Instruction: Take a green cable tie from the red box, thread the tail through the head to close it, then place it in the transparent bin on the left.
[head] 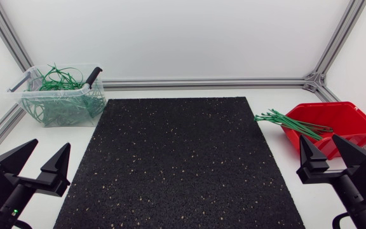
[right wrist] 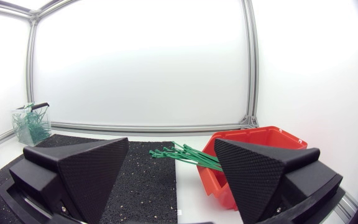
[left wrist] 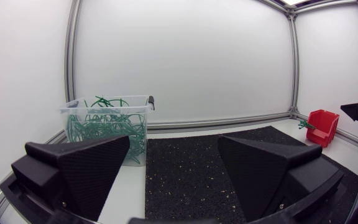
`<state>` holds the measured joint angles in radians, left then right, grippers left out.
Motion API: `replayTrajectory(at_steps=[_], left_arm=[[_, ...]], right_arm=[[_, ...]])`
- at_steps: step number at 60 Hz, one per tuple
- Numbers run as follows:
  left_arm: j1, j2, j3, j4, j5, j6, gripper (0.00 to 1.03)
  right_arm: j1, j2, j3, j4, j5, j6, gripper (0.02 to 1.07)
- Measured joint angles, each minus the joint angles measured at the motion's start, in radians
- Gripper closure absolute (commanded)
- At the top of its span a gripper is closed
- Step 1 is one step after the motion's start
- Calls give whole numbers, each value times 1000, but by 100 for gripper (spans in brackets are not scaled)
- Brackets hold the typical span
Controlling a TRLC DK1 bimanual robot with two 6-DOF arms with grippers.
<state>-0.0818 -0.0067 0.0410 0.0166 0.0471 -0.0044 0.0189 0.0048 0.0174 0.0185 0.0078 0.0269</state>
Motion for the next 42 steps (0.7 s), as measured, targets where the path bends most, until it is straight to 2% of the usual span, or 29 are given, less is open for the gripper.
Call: replayTrajectory(at_steps=[42], left_arm=[[0, 0, 0, 0, 0, 0, 4]], right_arm=[[-2, 0, 47, -15, 4, 0, 7]])
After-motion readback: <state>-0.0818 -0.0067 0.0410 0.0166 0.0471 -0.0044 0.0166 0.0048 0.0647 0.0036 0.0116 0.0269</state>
